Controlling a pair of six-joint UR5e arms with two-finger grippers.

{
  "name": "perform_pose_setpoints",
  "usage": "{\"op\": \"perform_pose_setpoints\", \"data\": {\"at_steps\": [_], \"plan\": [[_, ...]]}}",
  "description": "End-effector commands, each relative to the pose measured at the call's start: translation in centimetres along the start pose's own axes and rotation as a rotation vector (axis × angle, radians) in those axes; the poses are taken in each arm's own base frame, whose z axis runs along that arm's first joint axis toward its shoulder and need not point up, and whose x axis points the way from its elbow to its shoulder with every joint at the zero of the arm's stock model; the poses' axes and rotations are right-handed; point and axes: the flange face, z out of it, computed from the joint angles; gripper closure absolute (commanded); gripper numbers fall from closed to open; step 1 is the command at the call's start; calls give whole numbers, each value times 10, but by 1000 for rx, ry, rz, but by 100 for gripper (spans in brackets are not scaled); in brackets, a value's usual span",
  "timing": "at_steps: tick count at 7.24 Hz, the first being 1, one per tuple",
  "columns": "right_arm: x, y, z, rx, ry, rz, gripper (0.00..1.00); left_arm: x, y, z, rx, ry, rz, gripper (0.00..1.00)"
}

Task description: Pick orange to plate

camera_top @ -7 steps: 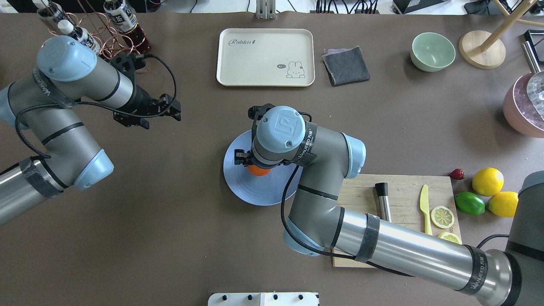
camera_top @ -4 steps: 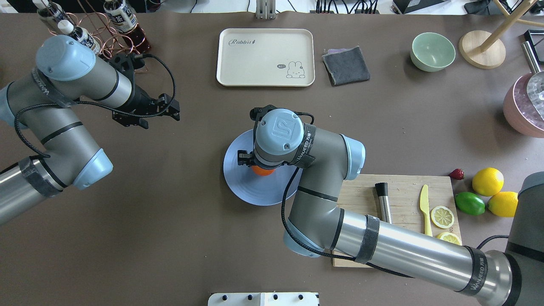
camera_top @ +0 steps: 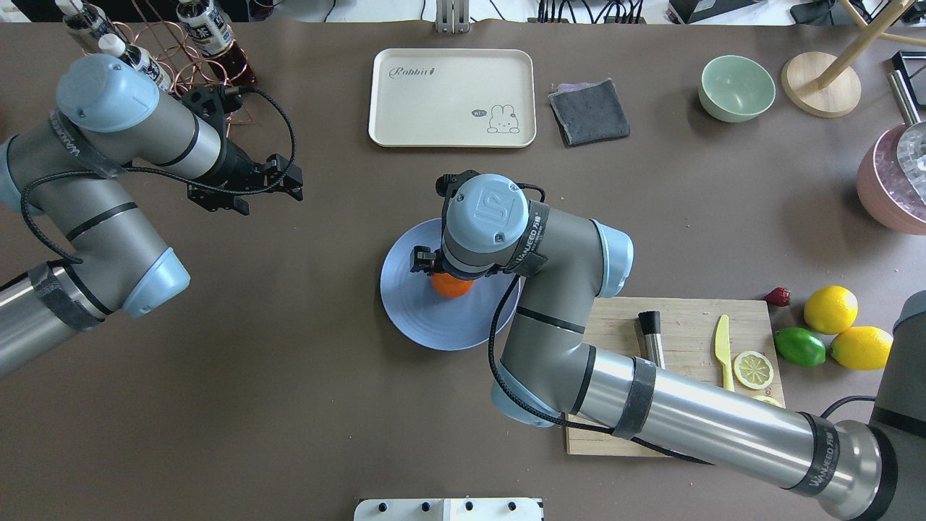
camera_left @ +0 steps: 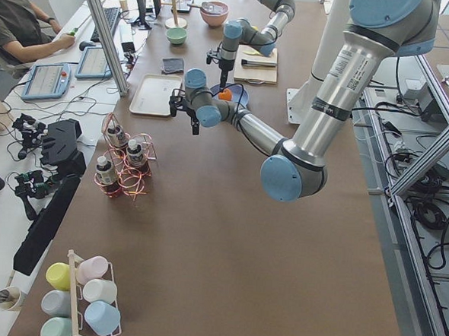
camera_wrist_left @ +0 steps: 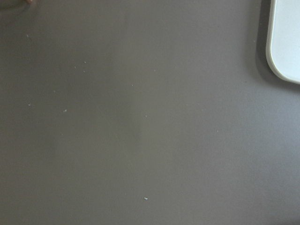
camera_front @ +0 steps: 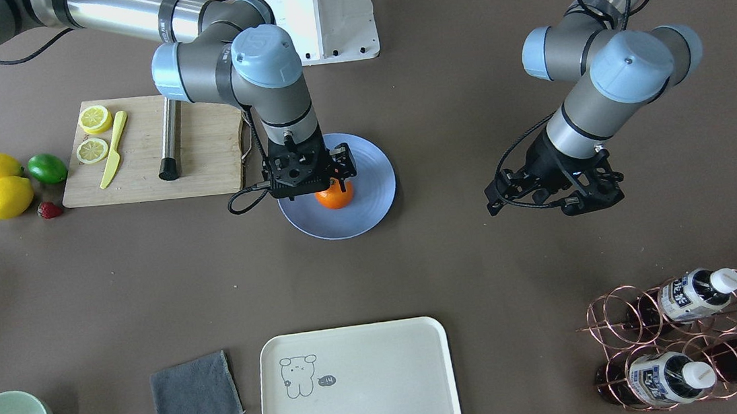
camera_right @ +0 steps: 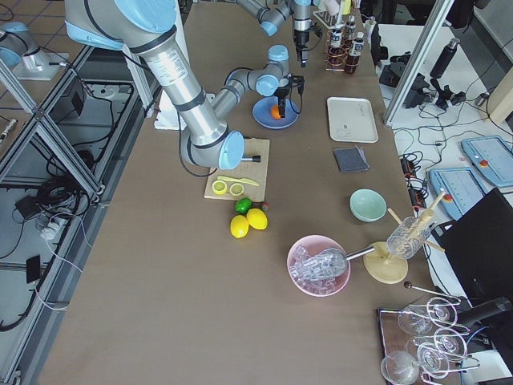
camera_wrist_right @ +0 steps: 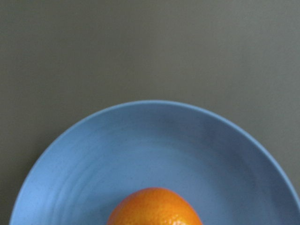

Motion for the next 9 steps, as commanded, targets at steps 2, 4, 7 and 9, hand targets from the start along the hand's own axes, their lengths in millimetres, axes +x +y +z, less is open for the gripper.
{"op": "perform_pose_setpoints", "data": {"at_steps": [2, 4, 7, 9], "plan": [[265, -119, -99, -69, 20, -154, 0, -115, -86, -96, -10, -117, 133, 3], [477, -146, -145, -101, 4, -216, 0, -240, -107, -154, -14, -208, 242, 3], [697, -107, -170, -129, 60, -194, 0, -381, -84, -208, -11, -252, 276, 3], [744, -68, -171, -139, 75, -128, 0, -417, -62, -204, -30, -272, 230, 3]]}}
